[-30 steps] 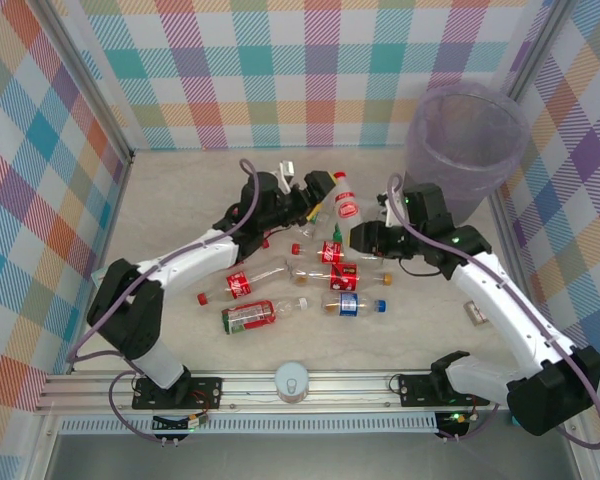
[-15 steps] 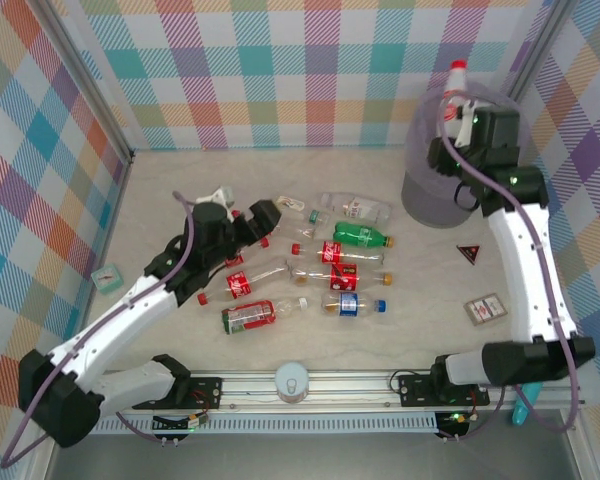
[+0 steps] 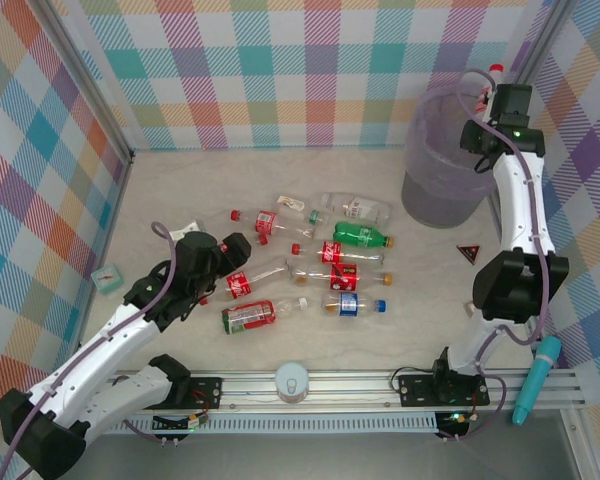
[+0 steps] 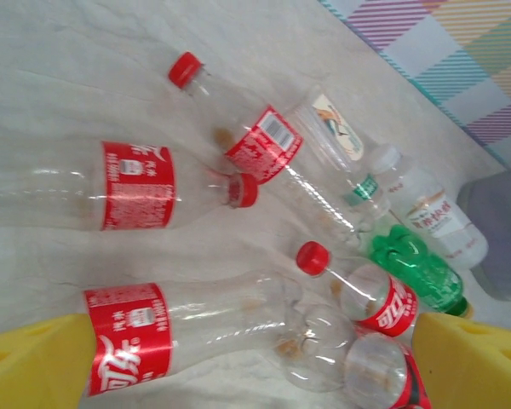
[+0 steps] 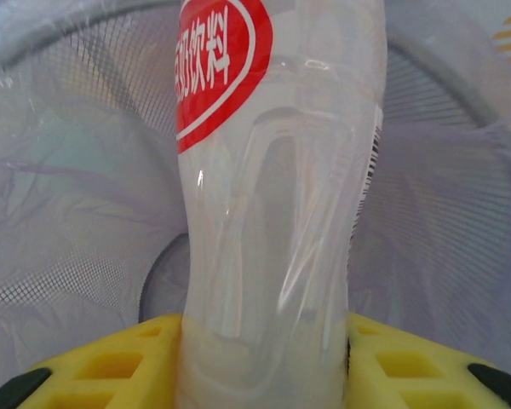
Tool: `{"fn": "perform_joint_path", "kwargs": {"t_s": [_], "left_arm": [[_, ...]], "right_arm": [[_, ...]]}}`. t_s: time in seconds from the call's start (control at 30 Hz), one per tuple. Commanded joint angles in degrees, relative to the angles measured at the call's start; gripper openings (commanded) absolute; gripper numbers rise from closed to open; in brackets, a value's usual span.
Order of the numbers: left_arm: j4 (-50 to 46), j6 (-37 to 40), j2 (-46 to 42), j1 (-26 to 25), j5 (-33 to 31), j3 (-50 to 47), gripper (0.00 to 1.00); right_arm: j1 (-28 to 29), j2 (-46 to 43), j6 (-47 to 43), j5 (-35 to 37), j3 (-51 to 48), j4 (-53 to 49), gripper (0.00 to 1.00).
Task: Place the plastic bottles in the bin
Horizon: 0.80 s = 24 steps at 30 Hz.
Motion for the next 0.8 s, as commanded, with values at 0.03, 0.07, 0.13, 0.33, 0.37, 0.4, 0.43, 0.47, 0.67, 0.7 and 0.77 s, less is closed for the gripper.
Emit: {"fn": "perform_joint_path", "kwargs": {"t_s": [0.03, 0.07, 0.13, 0.33, 0.37, 0.4, 0.43, 0.47, 0.67, 0.7, 0.77], "left_arm": [[-5.62, 0.45, -2.19, 1.61, -4.41, -0.73, 0.95], [-6.19, 0.66, -2.17, 2.23, -4.3, -0.7, 0.95], [-6.21, 0.58, -2.09, 3.18, -3.29, -1.37, 0.95], [-4.2, -1.44, -3.31, 6.48, -0.24, -5.95, 0.95], [-3.89, -1.42, -3.34, 7.34, 0.41, -6.47, 0.94], [-3.79, -1.23, -3.35, 8.2, 0.95, -6.77, 0.94], [-3.73, -0.94, -3.31, 8.83, 1.46, -6.93, 0.94], [-3.61, -0.54, -3.07, 9.37, 1.98, -7.12, 0.94], [-4.66, 2.57, -0.35, 9.71, 2.61, -6.55, 0.95], [-4.58, 3.3, 0.18, 9.68, 2.61, -6.35, 0.95], [-4.82, 6.04, 1.87, 9.71, 2.18, -5.17, 0.95]], "right_arm": [[0.02, 1.54, -0.2, -2.41, 2.18, 1.27, 0.44], [-0.11, 1.94, -0.03, -2.61, 2.24, 1.51, 0.44], [-0.05, 2.73, 0.21, -2.9, 2.46, 1.61, 0.44], [-0.2, 4.33, 0.3, -3.27, 2.71, 0.81, 0.53], [-0.14, 4.43, 0.22, -3.38, 2.71, 0.7, 0.56], [-0.2, 4.53, 0.22, -3.4, 2.72, 0.62, 0.6], [-0.27, 4.51, 0.19, -3.51, 2.84, 0.41, 0.63], [-0.32, 4.52, -0.08, -3.5, 3.23, -0.01, 0.67], [-0.38, 3.29, -0.71, -4.78, 6.77, -4.24, 0.84], [-0.43, 2.31, -0.75, -5.52, 6.87, -4.71, 0.87], [-0.38, 0.37, -0.43, -7.0, 6.85, -5.48, 0.91]]}}
